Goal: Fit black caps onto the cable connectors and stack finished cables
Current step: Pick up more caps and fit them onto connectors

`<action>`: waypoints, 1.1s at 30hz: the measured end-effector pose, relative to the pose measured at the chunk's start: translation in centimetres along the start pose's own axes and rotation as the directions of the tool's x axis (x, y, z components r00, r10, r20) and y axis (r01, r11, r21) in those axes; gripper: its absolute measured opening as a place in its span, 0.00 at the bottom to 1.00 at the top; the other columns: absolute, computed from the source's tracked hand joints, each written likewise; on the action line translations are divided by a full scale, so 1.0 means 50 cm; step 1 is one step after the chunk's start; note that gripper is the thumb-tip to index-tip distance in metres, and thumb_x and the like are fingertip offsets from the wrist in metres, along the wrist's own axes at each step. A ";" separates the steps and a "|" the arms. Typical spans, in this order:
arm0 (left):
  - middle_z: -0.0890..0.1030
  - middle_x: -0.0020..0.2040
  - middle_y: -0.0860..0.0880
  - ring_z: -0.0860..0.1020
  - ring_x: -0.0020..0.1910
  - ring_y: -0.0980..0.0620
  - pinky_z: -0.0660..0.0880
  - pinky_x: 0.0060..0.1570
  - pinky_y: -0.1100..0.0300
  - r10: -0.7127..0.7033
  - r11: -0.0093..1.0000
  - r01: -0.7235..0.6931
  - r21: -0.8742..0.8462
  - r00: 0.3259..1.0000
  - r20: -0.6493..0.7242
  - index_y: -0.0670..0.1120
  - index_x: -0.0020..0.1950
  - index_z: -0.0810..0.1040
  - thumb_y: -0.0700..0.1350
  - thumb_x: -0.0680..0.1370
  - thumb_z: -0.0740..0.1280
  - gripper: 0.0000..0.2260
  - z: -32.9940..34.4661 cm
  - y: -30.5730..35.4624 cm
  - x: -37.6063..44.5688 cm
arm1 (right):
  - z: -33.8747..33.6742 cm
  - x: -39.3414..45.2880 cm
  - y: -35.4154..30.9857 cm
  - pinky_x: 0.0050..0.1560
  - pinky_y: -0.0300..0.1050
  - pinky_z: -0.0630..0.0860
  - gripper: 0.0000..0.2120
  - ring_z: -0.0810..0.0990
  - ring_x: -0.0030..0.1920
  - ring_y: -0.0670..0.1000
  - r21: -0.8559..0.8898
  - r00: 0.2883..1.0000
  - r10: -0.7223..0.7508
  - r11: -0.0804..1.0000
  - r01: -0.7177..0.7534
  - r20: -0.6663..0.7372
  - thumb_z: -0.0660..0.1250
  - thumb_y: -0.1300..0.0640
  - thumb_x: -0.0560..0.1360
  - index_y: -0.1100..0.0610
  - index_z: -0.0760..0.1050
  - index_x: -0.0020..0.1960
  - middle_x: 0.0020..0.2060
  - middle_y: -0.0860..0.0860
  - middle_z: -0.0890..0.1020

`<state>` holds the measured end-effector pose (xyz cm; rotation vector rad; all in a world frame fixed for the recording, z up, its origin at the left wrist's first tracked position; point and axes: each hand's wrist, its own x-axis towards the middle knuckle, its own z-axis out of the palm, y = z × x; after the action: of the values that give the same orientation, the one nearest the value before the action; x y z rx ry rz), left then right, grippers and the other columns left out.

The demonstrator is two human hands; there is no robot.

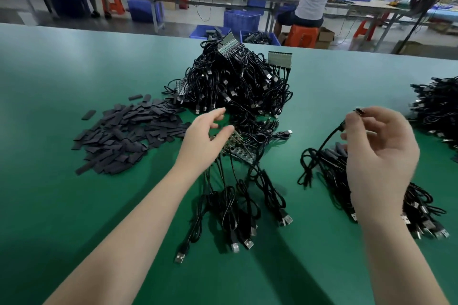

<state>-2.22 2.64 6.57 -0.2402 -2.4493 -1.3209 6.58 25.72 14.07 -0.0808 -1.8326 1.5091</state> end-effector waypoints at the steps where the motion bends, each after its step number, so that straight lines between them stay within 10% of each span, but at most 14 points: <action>1: 0.77 0.61 0.55 0.75 0.54 0.61 0.71 0.54 0.65 -0.015 1.000 0.016 0.015 0.999 -0.039 0.52 0.70 0.73 0.51 0.79 0.66 0.19 -0.012 -0.011 0.004 | 0.003 -0.004 -0.008 0.44 0.47 0.82 0.07 0.83 0.42 0.54 0.049 0.999 0.016 0.999 -0.018 0.034 0.67 0.57 0.80 0.44 0.76 0.50 0.42 0.47 0.82; 4: 0.79 0.62 0.50 0.77 0.55 0.53 0.75 0.58 0.49 -0.081 0.985 0.102 0.142 0.986 -0.148 0.50 0.67 0.76 0.49 0.79 0.65 0.16 -0.061 -0.055 0.011 | 0.028 -0.008 -0.032 0.44 0.40 0.81 0.06 0.84 0.37 0.49 0.348 0.978 0.150 0.917 -0.193 0.148 0.66 0.60 0.80 0.50 0.77 0.52 0.37 0.45 0.82; 9: 0.76 0.64 0.42 0.75 0.61 0.40 0.73 0.57 0.44 -0.222 0.723 0.273 0.635 0.962 -0.160 0.49 0.70 0.73 0.47 0.77 0.66 0.21 -0.152 -0.127 0.025 | 0.088 0.001 -0.020 0.40 0.37 0.80 0.04 0.84 0.40 0.49 0.700 0.767 0.447 0.349 -0.623 0.461 0.66 0.60 0.78 0.59 0.74 0.51 0.36 0.52 0.84; 13: 0.74 0.65 0.44 0.73 0.63 0.40 0.72 0.58 0.48 -0.477 0.424 0.294 0.857 0.877 -0.065 0.54 0.69 0.73 0.50 0.76 0.68 0.21 -0.201 -0.159 0.021 | 0.133 -0.048 0.068 0.38 0.41 0.82 0.06 0.85 0.39 0.50 0.273 0.606 0.620 0.551 -0.789 0.499 0.67 0.61 0.79 0.60 0.75 0.54 0.44 0.55 0.85; 18: 0.79 0.60 0.49 0.79 0.56 0.45 0.74 0.46 0.56 -0.446 0.381 0.206 0.901 0.895 -0.017 0.55 0.64 0.78 0.48 0.80 0.66 0.13 -0.202 -0.191 -0.001 | 0.142 -0.117 0.147 0.39 0.33 0.75 0.06 0.80 0.36 0.40 -0.419 0.741 0.419 0.885 -0.204 0.525 0.70 0.58 0.76 0.48 0.77 0.42 0.36 0.47 0.83; 24: 0.80 0.55 0.49 0.80 0.51 0.45 0.69 0.39 0.58 -0.318 0.357 0.157 0.921 0.947 -0.038 0.53 0.61 0.80 0.42 0.81 0.63 0.12 -0.194 -0.211 -0.011 | 0.148 -0.127 0.150 0.35 0.33 0.71 0.06 0.75 0.35 0.42 -0.566 0.702 0.341 0.818 0.108 0.626 0.68 0.57 0.76 0.48 0.74 0.42 0.35 0.42 0.78; 33: 0.78 0.58 0.48 0.79 0.52 0.43 0.70 0.41 0.55 -0.277 0.323 0.090 0.942 0.961 0.003 0.49 0.61 0.80 0.47 0.83 0.60 0.11 -0.188 -0.221 -0.009 | 0.151 -0.137 0.138 0.44 0.45 0.77 0.04 0.77 0.44 0.46 -0.551 0.766 0.233 0.814 0.184 0.600 0.65 0.55 0.79 0.49 0.78 0.50 0.47 0.45 0.81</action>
<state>-3.13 -11.29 2.60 0.2725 -2.9828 0.3109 4.45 18.28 4.46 0.1497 -2.8375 0.9680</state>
